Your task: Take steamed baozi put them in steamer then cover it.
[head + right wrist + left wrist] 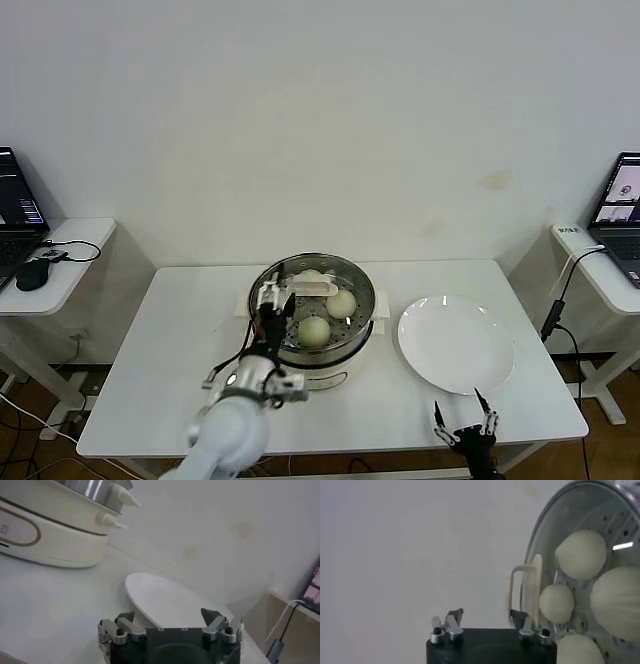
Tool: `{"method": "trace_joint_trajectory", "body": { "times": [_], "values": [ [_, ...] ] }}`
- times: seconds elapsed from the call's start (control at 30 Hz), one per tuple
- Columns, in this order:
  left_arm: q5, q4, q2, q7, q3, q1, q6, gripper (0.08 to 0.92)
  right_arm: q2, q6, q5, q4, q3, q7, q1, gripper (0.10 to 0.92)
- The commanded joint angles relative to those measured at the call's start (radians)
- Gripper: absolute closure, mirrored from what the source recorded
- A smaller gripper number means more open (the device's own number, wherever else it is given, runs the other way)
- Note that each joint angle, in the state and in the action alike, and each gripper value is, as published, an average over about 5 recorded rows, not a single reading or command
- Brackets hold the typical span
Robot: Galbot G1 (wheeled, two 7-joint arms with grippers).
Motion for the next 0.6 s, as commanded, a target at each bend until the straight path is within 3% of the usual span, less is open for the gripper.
{"method": "trace_joint_trajectory", "body": {
  "times": [0.03, 0.23, 0.37, 0.6],
  "values": [
    [-0.945, -0.155, 0.032, -0.274, -0.458, 0.494, -0.481, 0.196, -0.015, 0.024, 0.075, 0.022, -0.025, -0.010, -0.010, 0.203],
    [-1.341, -0.130, -0.021, -0.389, -0.512, 0.654, -0.479, 0.177, -0.060, 0.007, 0.153, 0.057, -0.064, -0.019, -0.049, 0.203],
    [-1.381, -0.088, -0.074, -0.426, -0.504, 0.722, -0.513, 0.177, -0.111, -0.060, 0.271, 0.108, -0.106, -0.039, -0.093, 0.202],
    [-1.343, -0.020, -0.145, -0.433, -0.486, 0.736, -0.591, 0.177, -0.160, -0.169, 0.414, 0.184, -0.132, -0.071, -0.142, 0.203]
  ]
}}
